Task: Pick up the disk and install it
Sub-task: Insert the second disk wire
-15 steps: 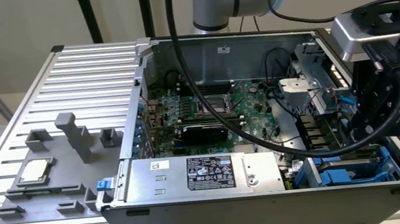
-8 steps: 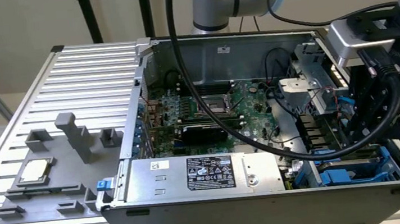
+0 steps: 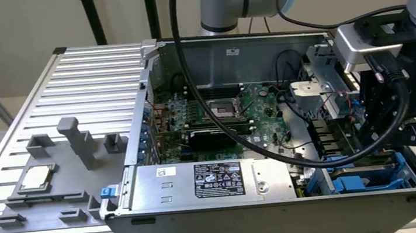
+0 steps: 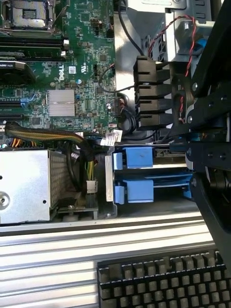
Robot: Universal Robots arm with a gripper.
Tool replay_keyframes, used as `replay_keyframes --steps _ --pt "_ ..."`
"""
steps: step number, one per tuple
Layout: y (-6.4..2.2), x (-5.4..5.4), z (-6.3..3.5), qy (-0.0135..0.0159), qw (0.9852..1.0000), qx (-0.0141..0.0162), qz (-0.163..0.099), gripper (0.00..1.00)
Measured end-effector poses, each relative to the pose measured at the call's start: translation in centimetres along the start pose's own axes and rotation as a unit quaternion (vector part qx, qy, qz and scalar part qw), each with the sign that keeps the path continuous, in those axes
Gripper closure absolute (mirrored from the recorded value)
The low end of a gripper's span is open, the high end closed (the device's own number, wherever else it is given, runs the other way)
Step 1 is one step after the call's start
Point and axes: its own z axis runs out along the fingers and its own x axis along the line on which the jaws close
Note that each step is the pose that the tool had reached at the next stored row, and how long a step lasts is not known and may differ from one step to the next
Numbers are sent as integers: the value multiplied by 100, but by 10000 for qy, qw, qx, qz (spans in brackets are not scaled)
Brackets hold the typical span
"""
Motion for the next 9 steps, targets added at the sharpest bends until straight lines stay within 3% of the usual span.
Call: replay_keyframes --steps 3,9 --pt "72 5 4 -3 10000 17 -12 84" --pt "99 12 72 -9 9999 101 -24 84"
